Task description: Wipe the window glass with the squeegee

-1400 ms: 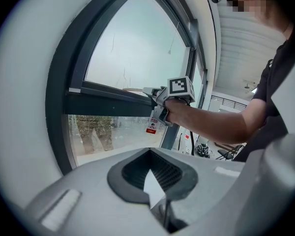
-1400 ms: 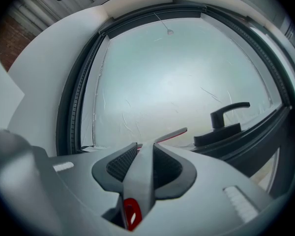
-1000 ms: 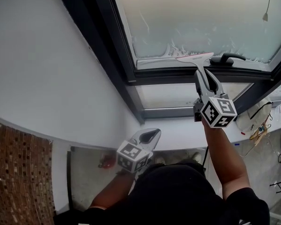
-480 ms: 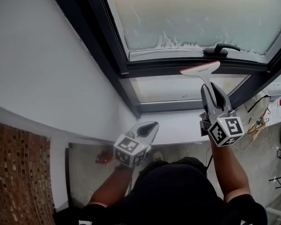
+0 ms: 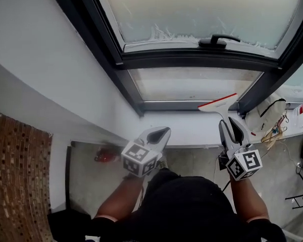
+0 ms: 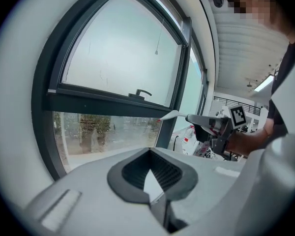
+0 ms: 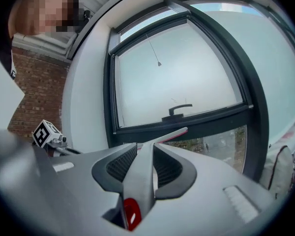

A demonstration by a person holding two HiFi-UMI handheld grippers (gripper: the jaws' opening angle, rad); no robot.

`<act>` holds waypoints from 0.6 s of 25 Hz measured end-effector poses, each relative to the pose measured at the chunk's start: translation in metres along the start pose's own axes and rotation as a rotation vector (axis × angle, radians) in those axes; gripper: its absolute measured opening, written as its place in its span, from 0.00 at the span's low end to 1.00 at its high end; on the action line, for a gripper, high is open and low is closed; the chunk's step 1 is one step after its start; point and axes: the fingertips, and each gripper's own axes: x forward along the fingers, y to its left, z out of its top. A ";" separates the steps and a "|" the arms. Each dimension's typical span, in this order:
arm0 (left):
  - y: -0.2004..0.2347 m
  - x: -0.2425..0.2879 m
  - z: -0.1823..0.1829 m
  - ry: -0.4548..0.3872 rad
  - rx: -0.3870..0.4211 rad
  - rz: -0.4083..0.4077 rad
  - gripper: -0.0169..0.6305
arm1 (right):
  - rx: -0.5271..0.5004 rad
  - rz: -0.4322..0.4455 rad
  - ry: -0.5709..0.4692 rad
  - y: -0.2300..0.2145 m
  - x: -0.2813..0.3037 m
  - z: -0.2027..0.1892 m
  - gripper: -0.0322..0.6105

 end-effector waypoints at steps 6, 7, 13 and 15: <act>-0.092 0.005 -0.023 -0.009 -0.083 -0.001 0.03 | 0.062 0.038 0.057 -0.025 -0.098 -0.038 0.25; -0.104 0.004 -0.030 -0.009 -0.107 0.009 0.03 | 0.071 0.048 0.067 -0.028 -0.110 -0.045 0.25; -0.168 -0.010 -0.065 0.059 -0.130 0.084 0.03 | 0.121 0.113 0.119 -0.031 -0.168 -0.070 0.25; -0.185 -0.018 -0.067 0.073 -0.127 0.089 0.03 | 0.124 0.133 0.121 -0.025 -0.183 -0.069 0.25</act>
